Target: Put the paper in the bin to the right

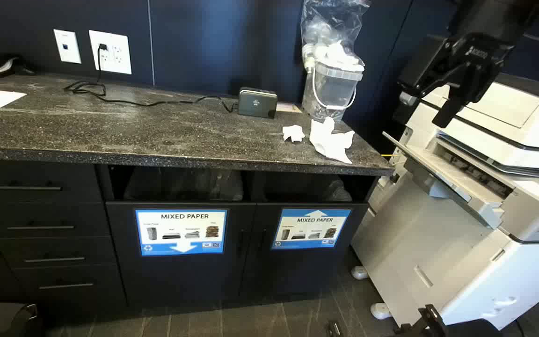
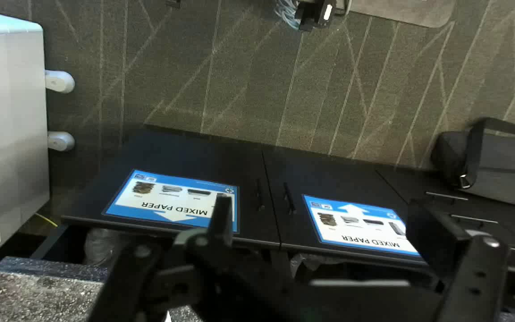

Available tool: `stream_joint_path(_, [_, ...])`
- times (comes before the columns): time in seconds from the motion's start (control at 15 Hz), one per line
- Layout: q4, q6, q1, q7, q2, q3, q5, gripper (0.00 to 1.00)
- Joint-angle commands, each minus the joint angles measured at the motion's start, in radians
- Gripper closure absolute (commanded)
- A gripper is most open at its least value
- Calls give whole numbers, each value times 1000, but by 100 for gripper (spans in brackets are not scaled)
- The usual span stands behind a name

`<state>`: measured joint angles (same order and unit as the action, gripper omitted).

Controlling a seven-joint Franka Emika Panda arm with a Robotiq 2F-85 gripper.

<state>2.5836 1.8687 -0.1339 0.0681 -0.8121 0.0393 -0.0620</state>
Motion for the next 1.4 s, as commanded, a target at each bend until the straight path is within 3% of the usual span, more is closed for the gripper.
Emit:
stream_joint_path(0.0, [-8, -3, 6, 3, 0, 5, -4, 0])
stream_joint_path(0.27, [-15, -3, 6, 3, -4, 5, -4, 0])
stream_joint_path(0.53, [-41, 130, 27, -5, 100, -6, -6, 0])
stream_joint_path(1.0, [-209, 399, 46, 63, 468, -66, -7, 0])
stream_joint_path(1.33, [-432, 452, 90, 17, 736, -66, 2, 0])
